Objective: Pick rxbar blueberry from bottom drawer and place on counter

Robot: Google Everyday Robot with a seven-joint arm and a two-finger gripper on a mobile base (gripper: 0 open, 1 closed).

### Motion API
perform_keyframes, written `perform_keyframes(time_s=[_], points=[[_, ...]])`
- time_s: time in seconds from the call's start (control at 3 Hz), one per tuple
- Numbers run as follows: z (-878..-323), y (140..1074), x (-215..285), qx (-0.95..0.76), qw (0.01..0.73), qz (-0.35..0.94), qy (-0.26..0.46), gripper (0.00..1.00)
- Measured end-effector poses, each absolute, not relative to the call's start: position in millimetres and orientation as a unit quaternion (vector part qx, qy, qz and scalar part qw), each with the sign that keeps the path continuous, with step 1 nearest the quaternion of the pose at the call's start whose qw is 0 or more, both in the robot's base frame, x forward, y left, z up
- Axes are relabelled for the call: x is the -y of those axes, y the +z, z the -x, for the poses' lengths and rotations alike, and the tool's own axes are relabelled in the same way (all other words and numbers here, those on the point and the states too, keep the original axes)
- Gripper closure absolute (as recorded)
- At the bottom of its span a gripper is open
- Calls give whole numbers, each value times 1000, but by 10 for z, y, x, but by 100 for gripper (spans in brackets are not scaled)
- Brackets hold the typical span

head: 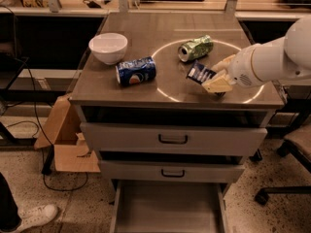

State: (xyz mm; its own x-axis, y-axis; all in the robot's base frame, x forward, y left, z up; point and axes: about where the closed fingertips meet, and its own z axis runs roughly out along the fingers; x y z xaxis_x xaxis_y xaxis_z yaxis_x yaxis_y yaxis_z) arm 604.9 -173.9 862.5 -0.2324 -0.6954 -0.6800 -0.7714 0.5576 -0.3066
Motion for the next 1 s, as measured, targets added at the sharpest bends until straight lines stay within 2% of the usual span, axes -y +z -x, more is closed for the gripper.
perform_keyframes(time_s=[1.0], points=[[-6170, 8286, 1545, -789, 371, 485, 70, 100]])
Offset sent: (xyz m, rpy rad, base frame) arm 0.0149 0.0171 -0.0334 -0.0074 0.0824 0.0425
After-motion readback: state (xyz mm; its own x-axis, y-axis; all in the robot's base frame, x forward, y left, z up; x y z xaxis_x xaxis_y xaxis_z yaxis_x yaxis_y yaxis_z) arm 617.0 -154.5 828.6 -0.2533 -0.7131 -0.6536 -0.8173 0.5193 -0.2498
